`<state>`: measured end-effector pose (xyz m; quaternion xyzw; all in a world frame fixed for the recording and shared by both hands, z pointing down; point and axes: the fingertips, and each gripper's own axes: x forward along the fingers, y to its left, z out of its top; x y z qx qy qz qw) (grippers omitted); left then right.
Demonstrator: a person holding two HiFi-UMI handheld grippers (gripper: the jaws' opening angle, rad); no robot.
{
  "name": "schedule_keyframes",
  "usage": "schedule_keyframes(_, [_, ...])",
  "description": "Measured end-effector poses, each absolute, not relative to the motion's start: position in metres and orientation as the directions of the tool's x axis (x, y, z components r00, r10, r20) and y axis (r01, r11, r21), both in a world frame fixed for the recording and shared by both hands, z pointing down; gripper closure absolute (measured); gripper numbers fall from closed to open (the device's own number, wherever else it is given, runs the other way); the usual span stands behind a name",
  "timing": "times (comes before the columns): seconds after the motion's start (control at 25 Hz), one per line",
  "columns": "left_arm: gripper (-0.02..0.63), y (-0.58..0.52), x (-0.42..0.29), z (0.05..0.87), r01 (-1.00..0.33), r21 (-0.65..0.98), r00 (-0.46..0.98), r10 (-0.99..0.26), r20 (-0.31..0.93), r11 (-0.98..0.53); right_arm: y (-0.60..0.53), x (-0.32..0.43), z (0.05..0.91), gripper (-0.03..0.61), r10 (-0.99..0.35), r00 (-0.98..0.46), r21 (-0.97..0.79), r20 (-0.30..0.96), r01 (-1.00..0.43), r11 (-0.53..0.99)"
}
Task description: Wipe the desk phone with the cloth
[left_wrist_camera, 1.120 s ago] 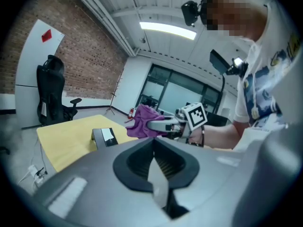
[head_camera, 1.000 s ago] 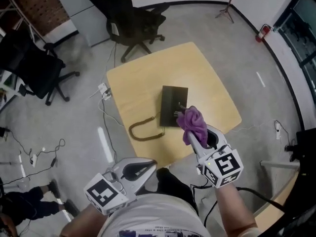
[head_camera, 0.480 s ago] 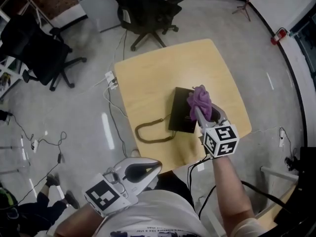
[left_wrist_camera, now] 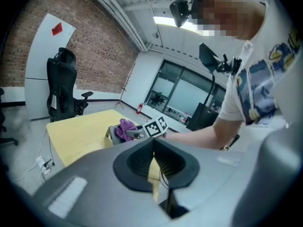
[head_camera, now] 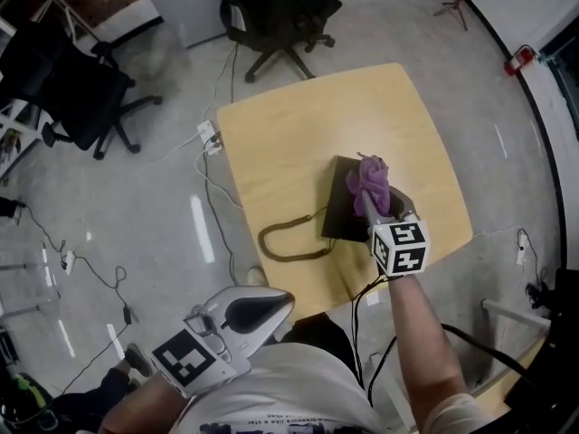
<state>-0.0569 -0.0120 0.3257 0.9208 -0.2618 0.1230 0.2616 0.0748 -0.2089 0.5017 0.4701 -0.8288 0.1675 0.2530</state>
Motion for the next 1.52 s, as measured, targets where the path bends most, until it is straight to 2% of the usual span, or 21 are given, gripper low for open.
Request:
schedule_keyframes(0.4, [0.609,-0.007,-0.060,0.327,-0.514,0.437,0.852,-0.380,0.360,-0.738,-0.171,0.068,0.520,0.457,-0.673,-0.403,-0.012,0.620,-0.863,0.505])
schedule_keyframes(0.92, [0.609,-0.001,-0.054,0.329,-0.487,0.434,0.866,-0.352,0.356,-0.758,-0.112,0.056,0.550,0.457,-0.598,-0.409,-0.063,0.689,-0.856,0.513])
schedule_keyframes(1.52, [0.609,-0.001,-0.039,0.321,-0.541,0.403,0.836,-0.416,0.358,-0.739,-0.212,0.094,0.480,0.457,-0.738,-0.392,0.021,0.550,-0.876,0.482])
